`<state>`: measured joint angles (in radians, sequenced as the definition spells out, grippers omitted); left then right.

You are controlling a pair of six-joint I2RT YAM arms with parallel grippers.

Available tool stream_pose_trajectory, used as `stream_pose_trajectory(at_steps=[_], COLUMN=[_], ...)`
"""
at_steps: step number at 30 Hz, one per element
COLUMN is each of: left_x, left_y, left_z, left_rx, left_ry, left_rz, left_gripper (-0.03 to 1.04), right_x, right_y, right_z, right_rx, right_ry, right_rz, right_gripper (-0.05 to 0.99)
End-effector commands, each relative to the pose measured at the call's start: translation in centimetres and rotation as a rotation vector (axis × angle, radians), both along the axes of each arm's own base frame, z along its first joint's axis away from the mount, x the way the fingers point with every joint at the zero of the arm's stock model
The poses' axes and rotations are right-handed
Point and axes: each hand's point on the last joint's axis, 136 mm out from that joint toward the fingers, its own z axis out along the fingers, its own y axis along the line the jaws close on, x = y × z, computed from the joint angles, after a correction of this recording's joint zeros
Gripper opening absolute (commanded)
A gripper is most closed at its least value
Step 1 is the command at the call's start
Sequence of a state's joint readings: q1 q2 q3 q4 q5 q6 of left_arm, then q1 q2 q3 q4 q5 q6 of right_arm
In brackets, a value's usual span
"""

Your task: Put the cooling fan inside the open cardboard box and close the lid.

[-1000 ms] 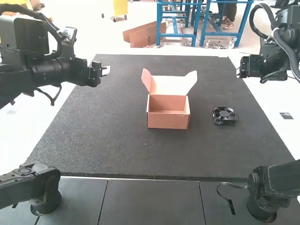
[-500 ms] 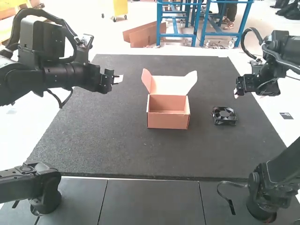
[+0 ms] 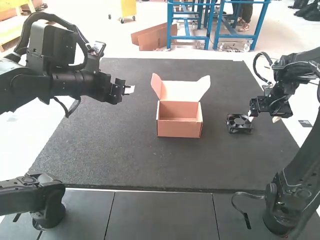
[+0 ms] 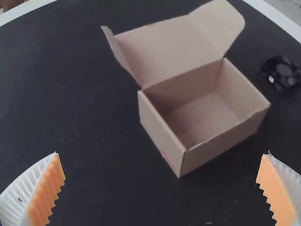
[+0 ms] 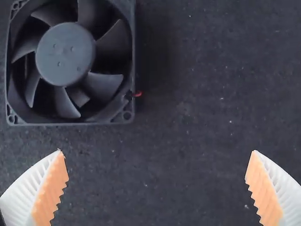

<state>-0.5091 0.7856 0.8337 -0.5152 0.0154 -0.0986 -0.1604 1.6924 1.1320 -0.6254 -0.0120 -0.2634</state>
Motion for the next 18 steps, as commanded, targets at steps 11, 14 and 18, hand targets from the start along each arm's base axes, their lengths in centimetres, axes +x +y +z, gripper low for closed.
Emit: stream_pose_trajectory(at_steps=[11, 14, 18], left_x=[-0.1, -0.1, -0.1], left_y=[-0.2, -0.2, -0.2], left_z=[0.1, 0.1, 0.3], left_rx=[-0.002, -0.002, -0.003], left_ry=[0.0, 0.0, -0.003], left_rz=[-0.005, -0.005, -0.003], left_gripper=[0.97, 0.97, 0.97], right_x=[4.9, 5.5, 5.9], right_y=[-1.4, -1.5, -1.8], right_z=[-0.8, -1.2, -1.9], right_rx=[-0.009, -0.008, -0.008], right_ry=[-0.024, -0.019, -0.005], right_rz=[-0.008, -0.011, -0.018], right_gripper=[0.87, 0.87, 0.87])
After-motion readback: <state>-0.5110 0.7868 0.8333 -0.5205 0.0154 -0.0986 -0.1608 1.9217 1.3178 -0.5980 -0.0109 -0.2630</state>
